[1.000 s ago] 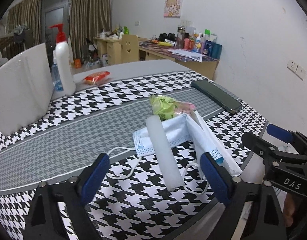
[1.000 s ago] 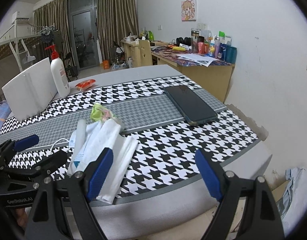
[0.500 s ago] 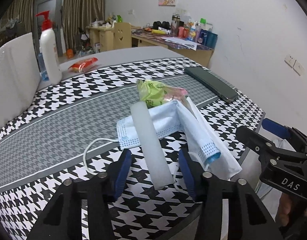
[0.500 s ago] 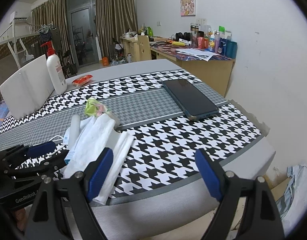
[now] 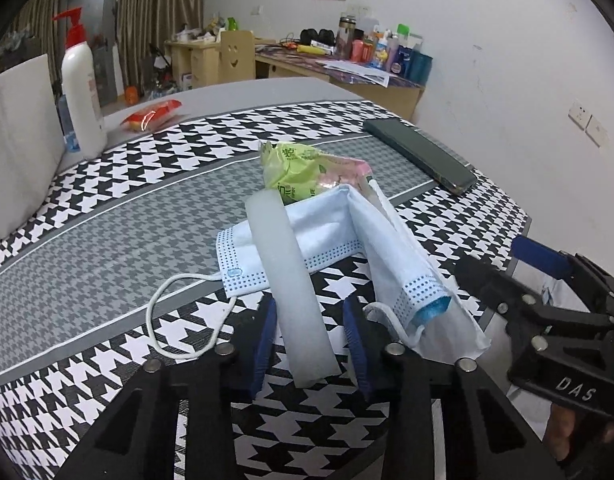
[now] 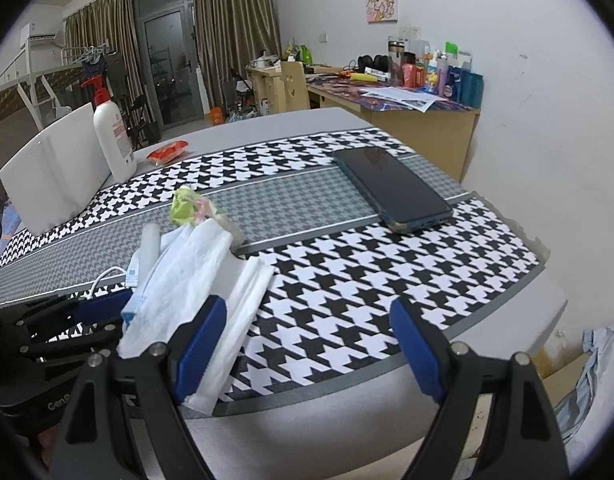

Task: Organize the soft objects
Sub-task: 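Close the left tool on the white foam tube, then close the right tool on the folded white tissue and lift it, then lift the foam tube with the left tool while the right tool carries the tissue toward the box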

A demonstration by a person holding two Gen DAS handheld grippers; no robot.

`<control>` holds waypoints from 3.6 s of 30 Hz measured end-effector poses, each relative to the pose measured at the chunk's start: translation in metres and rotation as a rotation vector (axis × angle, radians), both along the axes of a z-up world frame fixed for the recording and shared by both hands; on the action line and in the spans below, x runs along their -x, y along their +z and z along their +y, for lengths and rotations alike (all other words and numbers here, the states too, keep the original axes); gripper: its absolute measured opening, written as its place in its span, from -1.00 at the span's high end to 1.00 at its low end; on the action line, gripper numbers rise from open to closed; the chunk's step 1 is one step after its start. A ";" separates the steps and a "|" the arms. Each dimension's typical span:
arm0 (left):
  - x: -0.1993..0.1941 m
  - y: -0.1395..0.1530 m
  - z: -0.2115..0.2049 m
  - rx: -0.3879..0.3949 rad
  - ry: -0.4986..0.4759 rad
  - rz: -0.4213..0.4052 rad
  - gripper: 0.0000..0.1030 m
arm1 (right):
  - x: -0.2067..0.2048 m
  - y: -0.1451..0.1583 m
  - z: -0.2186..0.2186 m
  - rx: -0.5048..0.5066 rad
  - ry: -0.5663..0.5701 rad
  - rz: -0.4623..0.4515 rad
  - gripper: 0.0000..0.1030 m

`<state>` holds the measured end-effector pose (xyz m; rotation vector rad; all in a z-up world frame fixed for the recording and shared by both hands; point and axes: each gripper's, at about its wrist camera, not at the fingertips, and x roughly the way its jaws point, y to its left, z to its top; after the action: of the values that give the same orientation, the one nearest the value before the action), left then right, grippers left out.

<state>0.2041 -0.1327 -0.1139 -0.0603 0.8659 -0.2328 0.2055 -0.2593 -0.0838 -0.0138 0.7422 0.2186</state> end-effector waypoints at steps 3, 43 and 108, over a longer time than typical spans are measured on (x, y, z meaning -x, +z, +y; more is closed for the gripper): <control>-0.002 -0.001 0.000 -0.010 0.003 -0.006 0.56 | -0.001 -0.002 0.003 -0.005 0.012 0.009 -0.69; 0.014 0.010 0.005 -0.034 -0.001 -0.075 0.63 | 0.004 0.007 0.019 -0.028 0.150 0.051 0.88; 0.080 0.098 0.095 -0.066 0.122 -0.319 0.63 | 0.035 0.088 0.075 -0.142 0.271 -0.204 0.88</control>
<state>0.1246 -0.0378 -0.0154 -0.0137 0.5492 -0.0949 0.1709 -0.1843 0.0039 -0.0014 0.5187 0.5205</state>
